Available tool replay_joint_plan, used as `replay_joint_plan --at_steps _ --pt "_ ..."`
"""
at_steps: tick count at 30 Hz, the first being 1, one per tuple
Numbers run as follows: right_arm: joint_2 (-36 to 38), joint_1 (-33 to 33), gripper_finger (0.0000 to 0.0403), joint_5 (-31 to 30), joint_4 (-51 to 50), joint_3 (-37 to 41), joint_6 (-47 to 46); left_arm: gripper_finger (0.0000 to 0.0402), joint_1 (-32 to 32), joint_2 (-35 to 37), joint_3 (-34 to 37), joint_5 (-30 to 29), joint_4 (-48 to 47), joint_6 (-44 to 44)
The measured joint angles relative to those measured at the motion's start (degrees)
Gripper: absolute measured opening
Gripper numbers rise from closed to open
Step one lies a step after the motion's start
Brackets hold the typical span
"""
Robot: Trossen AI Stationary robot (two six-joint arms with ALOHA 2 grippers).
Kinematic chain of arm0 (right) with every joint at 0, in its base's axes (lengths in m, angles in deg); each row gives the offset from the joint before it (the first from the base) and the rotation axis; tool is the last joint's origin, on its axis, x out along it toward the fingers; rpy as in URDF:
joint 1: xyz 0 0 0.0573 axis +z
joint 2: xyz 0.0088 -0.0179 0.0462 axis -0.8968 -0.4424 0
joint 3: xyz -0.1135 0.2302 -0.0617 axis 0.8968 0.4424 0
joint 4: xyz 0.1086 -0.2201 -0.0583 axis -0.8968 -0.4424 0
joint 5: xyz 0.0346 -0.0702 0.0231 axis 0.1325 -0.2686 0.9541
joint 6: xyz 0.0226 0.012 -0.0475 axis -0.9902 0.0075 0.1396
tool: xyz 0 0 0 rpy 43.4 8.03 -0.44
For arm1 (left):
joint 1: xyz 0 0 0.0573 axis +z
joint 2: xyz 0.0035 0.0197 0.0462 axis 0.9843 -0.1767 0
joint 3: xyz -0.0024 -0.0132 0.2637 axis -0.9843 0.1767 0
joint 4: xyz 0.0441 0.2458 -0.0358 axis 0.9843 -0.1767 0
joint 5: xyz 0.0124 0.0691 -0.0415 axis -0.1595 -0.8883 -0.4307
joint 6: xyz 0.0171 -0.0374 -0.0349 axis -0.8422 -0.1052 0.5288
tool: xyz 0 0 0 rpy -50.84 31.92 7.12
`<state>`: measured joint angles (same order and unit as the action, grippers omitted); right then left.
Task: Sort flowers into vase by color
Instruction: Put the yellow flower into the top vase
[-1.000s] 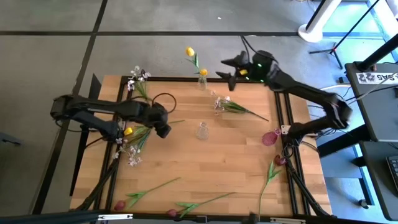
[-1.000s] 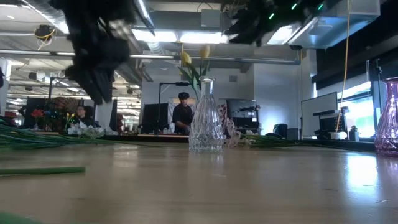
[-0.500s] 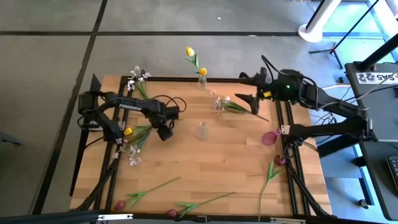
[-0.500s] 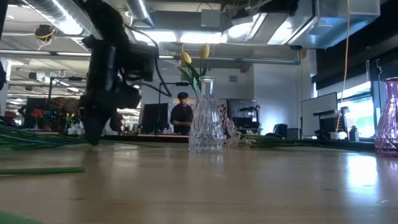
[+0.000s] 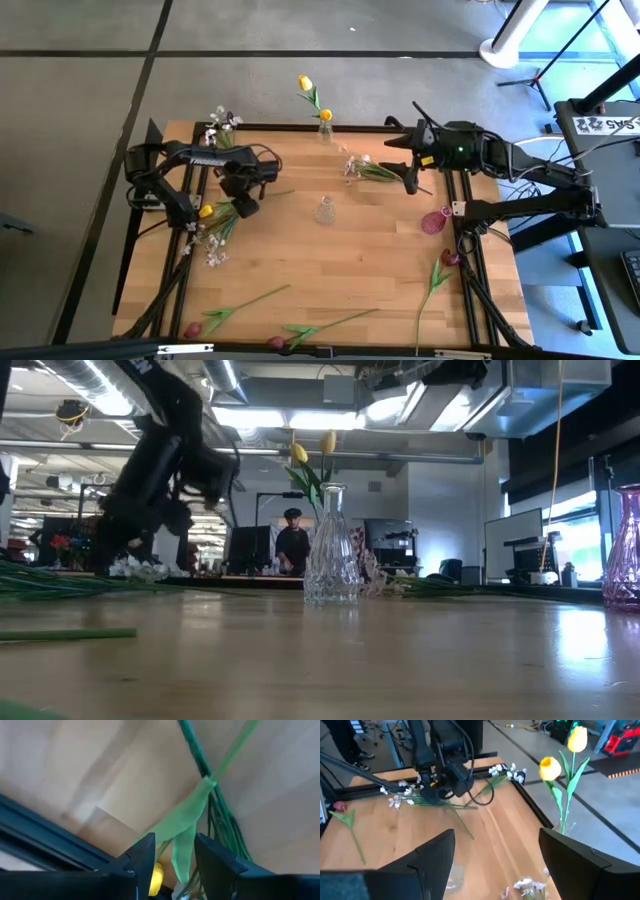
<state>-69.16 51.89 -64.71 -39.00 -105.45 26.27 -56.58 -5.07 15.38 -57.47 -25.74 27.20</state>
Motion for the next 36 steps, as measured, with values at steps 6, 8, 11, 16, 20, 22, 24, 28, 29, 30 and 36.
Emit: replay_joint_plan --at_steps 6,8,11,16,20,22,24,28,29,30,36 --pt "-1.52 -0.01 0.0286 -2.55 1.24 -0.04 -2.47 0.0110 3.66 -0.09 4.55 1.05 4.91 -3.74" --pt "-2.39 -0.18 0.0286 -2.54 1.61 -0.04 -2.47 0.0104 4.22 -0.09 6.01 1.09 5.13 -3.62" --pt "-4.02 -0.17 0.0286 -2.54 3.32 -0.04 -2.45 0.0083 4.30 -0.08 7.85 0.67 6.04 -2.58" --pt "-5.76 -0.15 0.0286 -2.52 4.36 -0.04 -2.36 0.0012 2.07 0.63 5.90 -5.38 4.78 -1.10" --pt "-5.06 -0.15 0.0286 -2.50 7.10 -0.04 0.22 0.0005 -2.76 2.40 -1.04 -11.98 -2.57 -1.14" --pt "-3.74 -0.15 0.0286 -2.51 8.66 -0.04 1.67 0.0004 -5.89 3.55 -6.40 -16.57 -8.02 -1.10" --pt "-1.94 -0.15 0.0286 -2.44 9.58 -0.04 1.92 0.0003 -9.87 4.47 -12.22 -22.08 -13.45 -1.31" --pt "0.43 -0.15 0.0286 1.49 9.91 -0.09 -4.32 0.0002 -21.75 5.17 -25.05 -40.31 -18.34 -11.45" --pt "0.71 -0.15 0.0286 3.04 9.92 -0.09 -7.30 0.0002 -25.20 5.27 -27.83 -45.62 -17.21 -16.60" --pt "0.95 -0.15 0.0286 4.65 9.84 -0.09 -10.55 0.0002 -28.07 5.33 -30.10 -50.68 -14.93 -22.63" --pt "-0.56 -0.15 0.0286 15.78 8.76 -0.11 -29.68 0.0001 -37.79 5.23 -33.15 -70.30 14.28 -64.03"
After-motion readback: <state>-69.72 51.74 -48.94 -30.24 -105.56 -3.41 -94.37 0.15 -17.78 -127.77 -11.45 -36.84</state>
